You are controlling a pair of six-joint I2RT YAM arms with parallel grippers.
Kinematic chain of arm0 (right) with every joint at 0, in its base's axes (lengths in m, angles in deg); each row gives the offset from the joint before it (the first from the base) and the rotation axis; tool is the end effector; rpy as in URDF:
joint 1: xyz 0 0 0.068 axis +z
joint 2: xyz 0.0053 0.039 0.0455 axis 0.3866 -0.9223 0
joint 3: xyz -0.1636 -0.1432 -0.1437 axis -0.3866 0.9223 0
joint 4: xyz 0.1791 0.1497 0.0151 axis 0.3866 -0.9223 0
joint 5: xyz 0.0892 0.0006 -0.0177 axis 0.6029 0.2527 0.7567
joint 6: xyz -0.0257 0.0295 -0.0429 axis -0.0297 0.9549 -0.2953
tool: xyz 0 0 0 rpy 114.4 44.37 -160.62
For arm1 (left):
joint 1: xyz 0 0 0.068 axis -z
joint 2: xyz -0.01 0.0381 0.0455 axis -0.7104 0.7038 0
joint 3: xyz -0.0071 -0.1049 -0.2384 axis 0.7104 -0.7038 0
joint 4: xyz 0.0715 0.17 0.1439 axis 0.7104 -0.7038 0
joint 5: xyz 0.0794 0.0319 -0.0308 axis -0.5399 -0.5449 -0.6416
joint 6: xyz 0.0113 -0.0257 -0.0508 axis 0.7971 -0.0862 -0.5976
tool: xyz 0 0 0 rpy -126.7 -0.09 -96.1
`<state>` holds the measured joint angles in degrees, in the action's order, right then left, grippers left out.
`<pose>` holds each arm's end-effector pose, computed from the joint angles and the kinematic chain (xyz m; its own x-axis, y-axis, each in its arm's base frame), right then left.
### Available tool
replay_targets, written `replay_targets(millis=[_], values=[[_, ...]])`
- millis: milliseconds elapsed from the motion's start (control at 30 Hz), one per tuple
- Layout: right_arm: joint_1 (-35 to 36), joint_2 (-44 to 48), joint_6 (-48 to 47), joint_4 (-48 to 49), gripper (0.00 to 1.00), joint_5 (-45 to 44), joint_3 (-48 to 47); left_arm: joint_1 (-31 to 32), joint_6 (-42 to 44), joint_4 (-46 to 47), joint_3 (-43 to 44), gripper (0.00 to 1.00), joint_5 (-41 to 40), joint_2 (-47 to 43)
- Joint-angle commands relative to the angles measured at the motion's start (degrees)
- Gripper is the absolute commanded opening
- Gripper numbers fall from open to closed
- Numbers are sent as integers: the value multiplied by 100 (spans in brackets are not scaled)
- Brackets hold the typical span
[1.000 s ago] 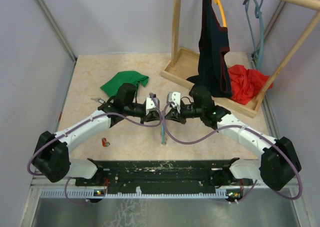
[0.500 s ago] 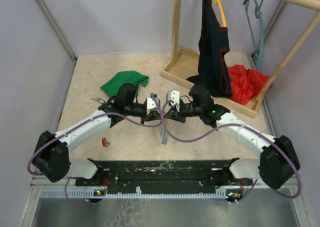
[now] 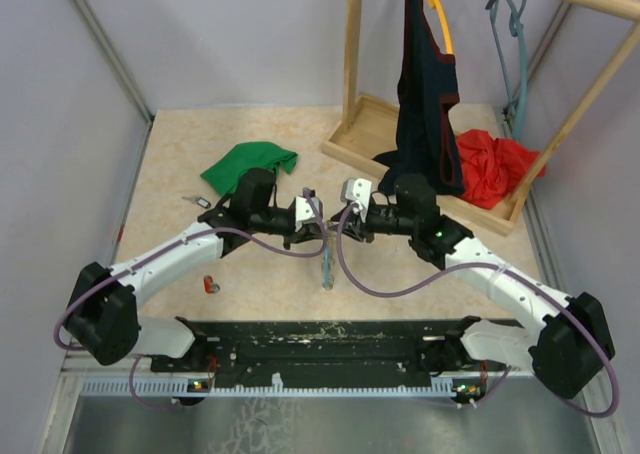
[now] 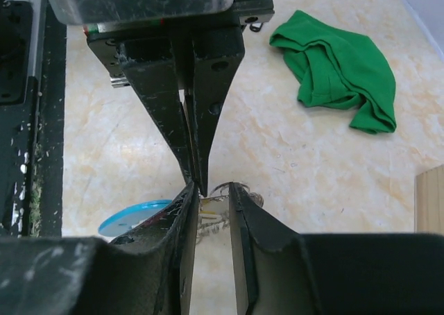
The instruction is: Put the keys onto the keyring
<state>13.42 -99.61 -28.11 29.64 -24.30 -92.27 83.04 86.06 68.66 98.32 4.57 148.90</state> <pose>0.1757 0.1608 0.2936 0.1274 -0.2804 -0.9514 -0.9657 0.1835 -0.1834 0.1984 -0.1899 0.2627 0.1384 0.3907 -0.9100 0.9882 0.0069 0.1532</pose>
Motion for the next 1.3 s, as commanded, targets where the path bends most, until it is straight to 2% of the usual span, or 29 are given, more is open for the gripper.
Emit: replay_targets(millis=[0,200,733,900,1100,1267], values=[[40,285,361,324,26,-310,237,19,-53,162,-55,0,-7,-160],[46,434,472,400,27,-344,619,19,-44,181,-54,0,9,-158],[40,16,223,765,22,-176,632,19,-31,199,-29,0,129,-175],[43,-61,196,753,18,-159,598,19,-18,208,-29,0,173,-175],[44,-105,162,677,1,-69,525,19,-22,215,-37,0,190,-167],[41,-114,104,617,0,49,436,19,-7,215,-46,0,277,-168]])
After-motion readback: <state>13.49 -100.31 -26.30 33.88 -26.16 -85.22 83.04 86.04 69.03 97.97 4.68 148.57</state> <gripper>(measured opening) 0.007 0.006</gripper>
